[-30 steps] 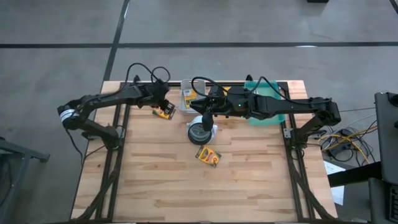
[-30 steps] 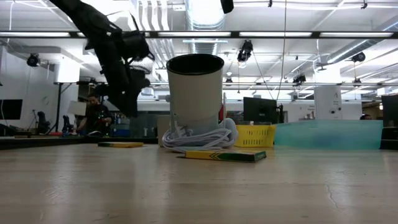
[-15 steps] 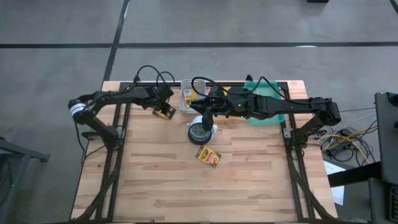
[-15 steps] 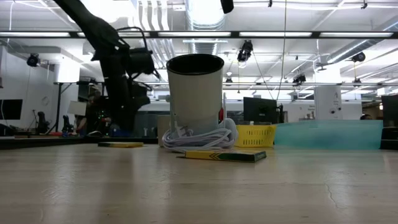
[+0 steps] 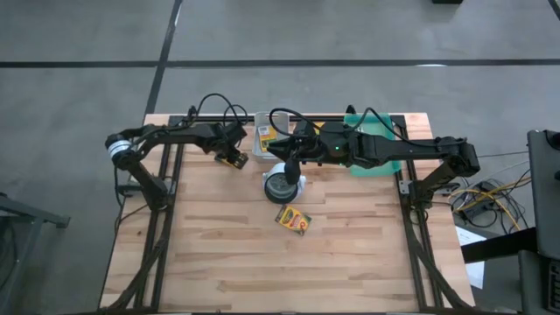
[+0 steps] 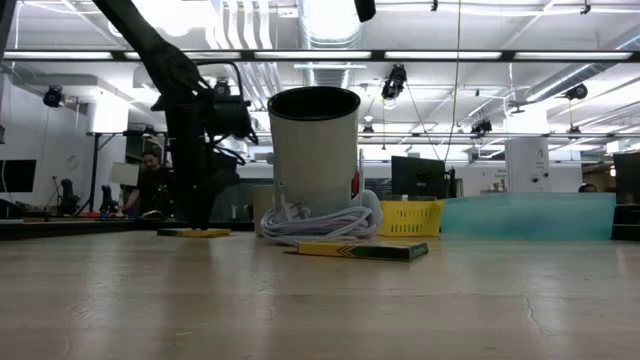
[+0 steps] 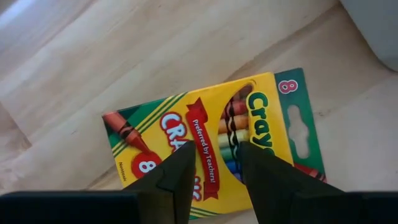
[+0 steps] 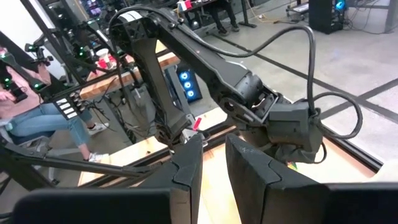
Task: Pick & Place School Supplies
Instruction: Put the pack of crayon into the gray bin
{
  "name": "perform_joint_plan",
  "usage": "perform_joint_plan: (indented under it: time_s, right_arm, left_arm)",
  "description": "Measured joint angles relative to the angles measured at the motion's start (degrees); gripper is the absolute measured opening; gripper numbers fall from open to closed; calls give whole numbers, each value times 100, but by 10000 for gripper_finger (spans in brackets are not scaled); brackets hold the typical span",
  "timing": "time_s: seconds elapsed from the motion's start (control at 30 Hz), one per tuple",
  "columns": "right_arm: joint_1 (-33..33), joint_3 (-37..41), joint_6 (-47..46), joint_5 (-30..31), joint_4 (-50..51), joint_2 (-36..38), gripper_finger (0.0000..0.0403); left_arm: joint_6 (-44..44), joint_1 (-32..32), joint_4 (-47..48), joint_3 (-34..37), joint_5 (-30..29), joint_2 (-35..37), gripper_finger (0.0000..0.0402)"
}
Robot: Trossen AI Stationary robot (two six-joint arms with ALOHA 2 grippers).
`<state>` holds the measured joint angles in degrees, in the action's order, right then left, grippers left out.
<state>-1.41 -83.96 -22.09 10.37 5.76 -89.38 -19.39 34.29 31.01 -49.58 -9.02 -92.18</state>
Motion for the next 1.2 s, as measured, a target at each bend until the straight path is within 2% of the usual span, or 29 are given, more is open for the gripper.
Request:
perform_joint_plan:
  time_s: [0.2, 0.4, 0.57, 0.77, 0.97, 1.2]
  right_arm:
    - [13, 2, 140, -200, 28, 0, 68]
    - [41, 1, 280, -217, 0, 17, 68]
    - [42, 0, 297, -912, 2, 37, 68]
    - [163, -1, 280, -1733, 21, 119, 68]
    - [477, -1, 302, -1799, 223, 164, 68]
    - [982, -1, 303, -1799, 462, 205, 68]
  left_arm:
    - [26, -115, 280, 46, 187, -101, 135]
    - [21, -407, 338, 492, 345, 36, 135]
    - [-120, -931, 305, 959, 363, 197, 135]
    - [-568, -1984, 355, 1165, 205, 364, 135]
    - [-1300, -3351, 135, 1087, 344, 714, 135]
    - [-2421, -5094, -990, 1239, 206, 815, 136]
